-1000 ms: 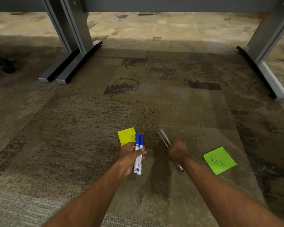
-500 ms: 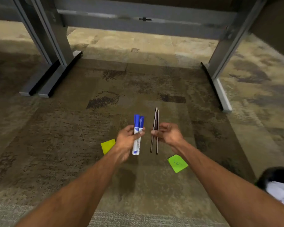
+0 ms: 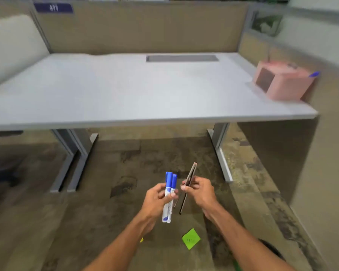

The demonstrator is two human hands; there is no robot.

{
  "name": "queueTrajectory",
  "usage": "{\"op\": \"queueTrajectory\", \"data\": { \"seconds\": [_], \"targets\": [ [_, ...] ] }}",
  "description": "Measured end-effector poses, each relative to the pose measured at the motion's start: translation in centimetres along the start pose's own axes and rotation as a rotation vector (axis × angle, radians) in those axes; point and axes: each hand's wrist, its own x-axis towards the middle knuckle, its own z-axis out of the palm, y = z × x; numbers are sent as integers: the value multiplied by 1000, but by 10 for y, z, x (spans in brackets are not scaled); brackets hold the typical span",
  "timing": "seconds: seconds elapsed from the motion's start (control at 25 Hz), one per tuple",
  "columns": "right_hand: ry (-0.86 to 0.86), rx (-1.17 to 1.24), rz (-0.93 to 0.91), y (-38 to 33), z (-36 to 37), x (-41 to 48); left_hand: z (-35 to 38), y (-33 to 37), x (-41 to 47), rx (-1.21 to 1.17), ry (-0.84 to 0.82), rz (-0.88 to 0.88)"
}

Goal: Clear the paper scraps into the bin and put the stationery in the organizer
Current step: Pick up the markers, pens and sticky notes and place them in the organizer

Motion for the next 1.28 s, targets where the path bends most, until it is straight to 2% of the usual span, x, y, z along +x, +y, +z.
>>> {"op": "queueTrajectory", "data": {
  "seconds": [0.24,0.48,0.88,1.08,1.28],
  "targets": [
    [55,-19,26,-142,-81,-35,49,161,-40,172,-92,41],
    [45,-35,0,-222,-134,-46,83,251,-36,135,-116,54],
    [280,-37,26,-271,-163,-35,130,298,19,287,-273,100],
    [450,-22,68,-269,-183,-14,152,314,54,323,-376,163],
    [547,-9,126,-259,-203,3,185,313,86,361,-441,161]
  ]
}}
